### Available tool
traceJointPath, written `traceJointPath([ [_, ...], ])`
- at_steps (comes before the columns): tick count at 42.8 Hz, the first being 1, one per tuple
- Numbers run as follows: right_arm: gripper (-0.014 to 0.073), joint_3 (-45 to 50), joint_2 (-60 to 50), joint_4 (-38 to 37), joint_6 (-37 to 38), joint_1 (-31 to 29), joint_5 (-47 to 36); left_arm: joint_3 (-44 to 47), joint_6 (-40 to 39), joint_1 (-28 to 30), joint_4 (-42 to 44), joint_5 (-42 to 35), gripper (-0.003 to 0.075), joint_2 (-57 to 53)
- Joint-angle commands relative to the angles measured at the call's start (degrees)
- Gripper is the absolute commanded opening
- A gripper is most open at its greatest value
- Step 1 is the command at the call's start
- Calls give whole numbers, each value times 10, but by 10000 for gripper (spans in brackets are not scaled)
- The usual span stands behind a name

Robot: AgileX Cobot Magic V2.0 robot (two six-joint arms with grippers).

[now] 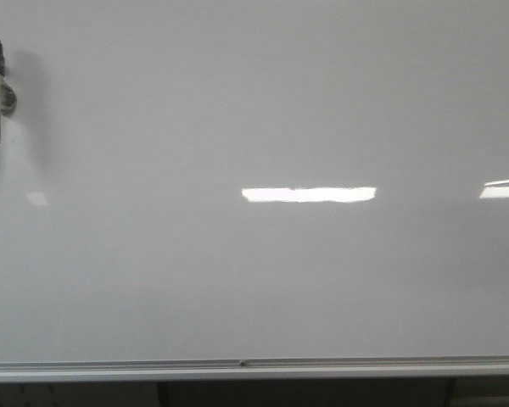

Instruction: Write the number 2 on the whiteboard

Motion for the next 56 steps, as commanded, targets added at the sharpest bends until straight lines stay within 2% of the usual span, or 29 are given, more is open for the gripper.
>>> traceJointPath([
  [1,-69,-2,-10,2,-4,0,-48,20,-2,0,-5,-44,-20,-16],
  [56,-69,-2,-10,2,-4,0,-48,20,-2,0,-5,-55,-20,-16],
])
